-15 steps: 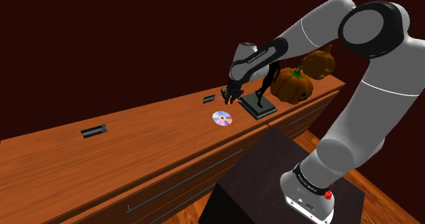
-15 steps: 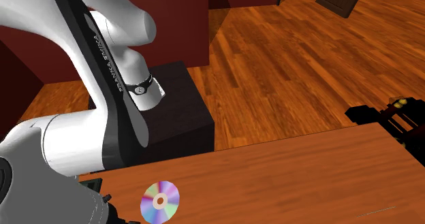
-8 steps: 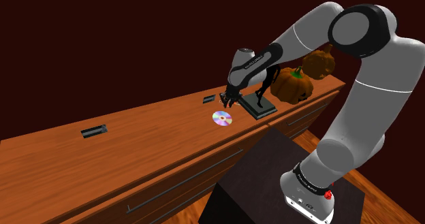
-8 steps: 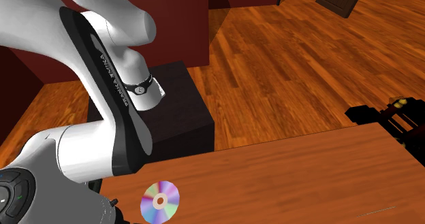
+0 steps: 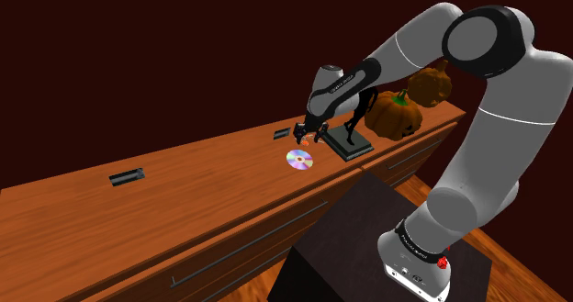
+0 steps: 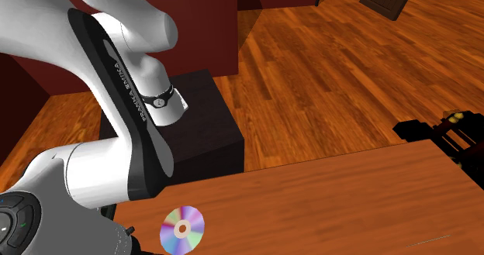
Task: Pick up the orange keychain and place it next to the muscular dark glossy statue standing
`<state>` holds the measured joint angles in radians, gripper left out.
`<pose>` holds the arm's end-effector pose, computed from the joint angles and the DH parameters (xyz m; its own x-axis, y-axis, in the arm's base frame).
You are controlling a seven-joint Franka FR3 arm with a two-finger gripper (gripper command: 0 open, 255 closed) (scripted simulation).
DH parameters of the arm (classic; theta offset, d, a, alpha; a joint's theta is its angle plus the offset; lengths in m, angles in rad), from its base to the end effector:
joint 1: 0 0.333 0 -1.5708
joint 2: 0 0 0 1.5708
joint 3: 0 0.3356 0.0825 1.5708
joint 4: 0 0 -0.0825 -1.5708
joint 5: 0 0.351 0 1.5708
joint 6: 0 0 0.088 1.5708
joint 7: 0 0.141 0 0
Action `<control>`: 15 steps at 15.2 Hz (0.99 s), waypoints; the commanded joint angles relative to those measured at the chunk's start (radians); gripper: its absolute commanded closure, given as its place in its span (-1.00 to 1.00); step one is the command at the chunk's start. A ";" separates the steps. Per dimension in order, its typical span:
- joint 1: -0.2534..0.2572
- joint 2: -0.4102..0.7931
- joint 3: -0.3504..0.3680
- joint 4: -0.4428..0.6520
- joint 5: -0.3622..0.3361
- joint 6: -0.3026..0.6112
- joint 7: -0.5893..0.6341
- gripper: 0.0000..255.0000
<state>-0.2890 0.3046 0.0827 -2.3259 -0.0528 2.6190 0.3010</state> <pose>0.4989 -0.1032 0.2211 0.8937 -0.4485 -0.0092 -0.4485 -0.8938 0.0040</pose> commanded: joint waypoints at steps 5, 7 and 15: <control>-0.004 -0.061 0.006 0.000 0.011 -0.061 -0.008 -1.00; -0.007 -0.112 0.010 0.005 0.021 -0.116 -0.015 -1.00; -0.006 -0.112 0.010 0.005 0.021 -0.116 -0.015 -1.00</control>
